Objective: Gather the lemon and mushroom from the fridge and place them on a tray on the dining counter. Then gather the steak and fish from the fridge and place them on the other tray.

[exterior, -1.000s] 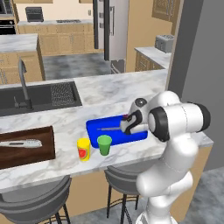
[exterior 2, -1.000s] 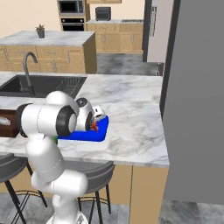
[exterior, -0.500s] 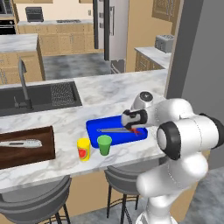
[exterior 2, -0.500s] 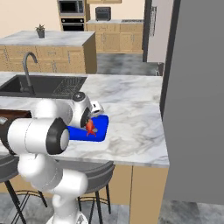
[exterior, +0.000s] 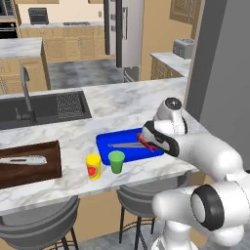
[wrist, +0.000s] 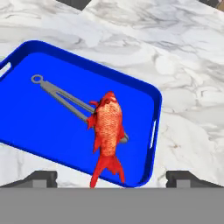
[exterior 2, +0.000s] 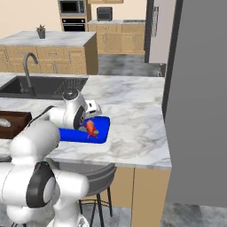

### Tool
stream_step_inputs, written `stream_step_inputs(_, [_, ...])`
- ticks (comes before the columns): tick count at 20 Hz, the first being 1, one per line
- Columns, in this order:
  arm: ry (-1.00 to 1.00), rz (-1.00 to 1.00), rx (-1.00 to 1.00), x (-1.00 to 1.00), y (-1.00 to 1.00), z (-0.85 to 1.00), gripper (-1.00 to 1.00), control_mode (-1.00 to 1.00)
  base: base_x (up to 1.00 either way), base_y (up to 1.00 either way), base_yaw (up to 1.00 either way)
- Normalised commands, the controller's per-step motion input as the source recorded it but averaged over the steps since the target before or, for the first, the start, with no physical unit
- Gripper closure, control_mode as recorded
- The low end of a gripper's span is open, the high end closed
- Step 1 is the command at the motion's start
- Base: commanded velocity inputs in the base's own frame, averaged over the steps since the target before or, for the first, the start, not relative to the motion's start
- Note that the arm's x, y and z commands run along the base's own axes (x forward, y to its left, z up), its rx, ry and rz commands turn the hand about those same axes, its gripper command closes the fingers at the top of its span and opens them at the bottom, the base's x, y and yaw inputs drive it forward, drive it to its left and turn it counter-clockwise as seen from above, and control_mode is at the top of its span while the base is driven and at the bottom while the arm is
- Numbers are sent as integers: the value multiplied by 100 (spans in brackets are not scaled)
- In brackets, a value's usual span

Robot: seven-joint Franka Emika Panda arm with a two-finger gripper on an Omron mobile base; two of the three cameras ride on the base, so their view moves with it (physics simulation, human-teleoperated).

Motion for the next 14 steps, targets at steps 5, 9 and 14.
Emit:
stream_step_inputs(5, [0,-11,0,-98,0,57,-100,-100,0,0,0])
stream_step_inputs(9, [0,-10,1,-100,0,60,-100,-100,0,0,0])
stream_step_inputs(14, [-4,-10,2,-100,0,38,-100,-100,0,0,0])
